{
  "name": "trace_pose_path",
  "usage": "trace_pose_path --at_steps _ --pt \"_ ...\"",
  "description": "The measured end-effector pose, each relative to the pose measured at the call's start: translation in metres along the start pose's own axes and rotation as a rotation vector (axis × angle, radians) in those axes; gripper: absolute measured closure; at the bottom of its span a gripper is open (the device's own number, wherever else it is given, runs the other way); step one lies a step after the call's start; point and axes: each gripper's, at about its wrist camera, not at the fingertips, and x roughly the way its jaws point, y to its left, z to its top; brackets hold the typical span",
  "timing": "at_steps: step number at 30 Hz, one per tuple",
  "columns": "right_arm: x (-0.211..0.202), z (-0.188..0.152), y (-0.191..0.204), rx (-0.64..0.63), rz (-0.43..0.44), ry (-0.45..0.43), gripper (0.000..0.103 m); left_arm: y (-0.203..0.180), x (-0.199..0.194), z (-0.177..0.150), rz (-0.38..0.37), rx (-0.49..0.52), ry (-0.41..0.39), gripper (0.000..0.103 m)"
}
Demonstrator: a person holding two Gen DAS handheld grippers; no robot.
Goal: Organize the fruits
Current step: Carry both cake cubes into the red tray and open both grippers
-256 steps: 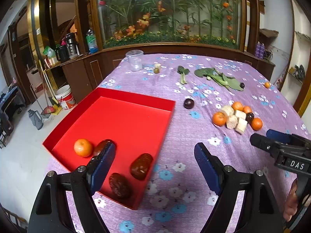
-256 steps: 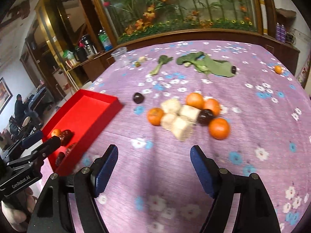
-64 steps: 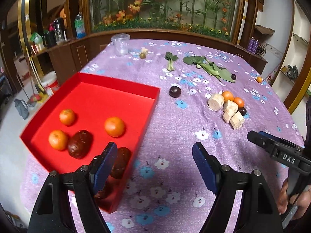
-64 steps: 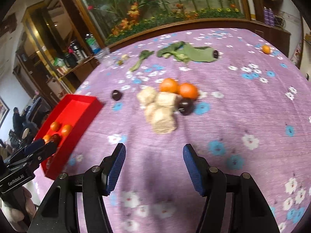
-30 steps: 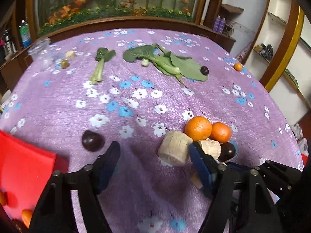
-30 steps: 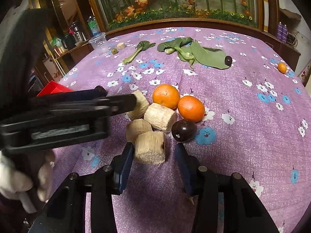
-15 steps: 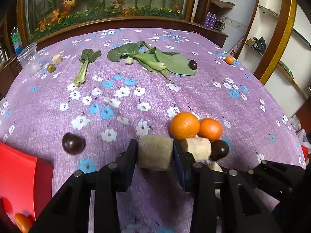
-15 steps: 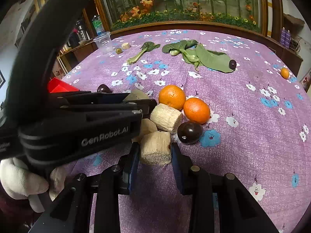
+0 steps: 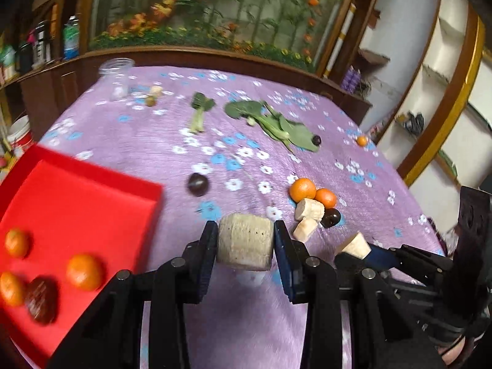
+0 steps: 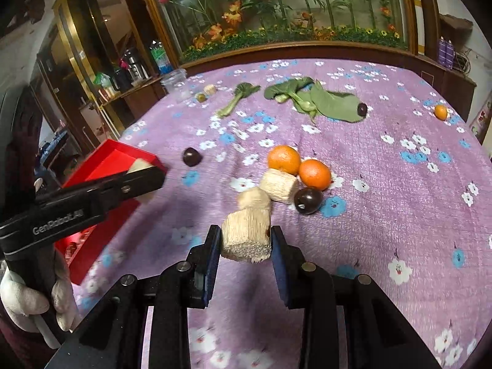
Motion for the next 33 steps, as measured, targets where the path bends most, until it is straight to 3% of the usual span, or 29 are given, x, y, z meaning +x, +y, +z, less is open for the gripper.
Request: trace_pose_path --at_steps 5,11,15,20,26,33 --pt "-0.022 0.002 0.030 -0.052 0.020 -0.038 0.068 0.039 -0.049 -0.015 0.032 -0.108 -0.068 0.067" --pt "-0.031 0.009 0.070 -0.110 0.068 -0.045 0.068 0.108 -0.093 -0.033 0.212 -0.245 -0.132 0.067" --pt "-0.023 0.014 0.095 -0.136 0.105 -0.028 0.068 0.148 -0.107 -0.049 0.285 -0.319 -0.131 0.067" --pt "0.007 0.021 0.130 -0.170 0.147 0.022 0.068 0.165 -0.106 -0.063 0.320 -0.316 -0.107 0.067" --pt "0.051 0.035 0.165 -0.194 0.191 0.089 0.068 0.165 -0.095 -0.065 0.298 -0.301 -0.087 0.067" --pt "0.101 0.048 0.201 -0.222 0.227 0.168 0.068 0.166 -0.096 -0.063 0.327 -0.274 -0.116 0.067"
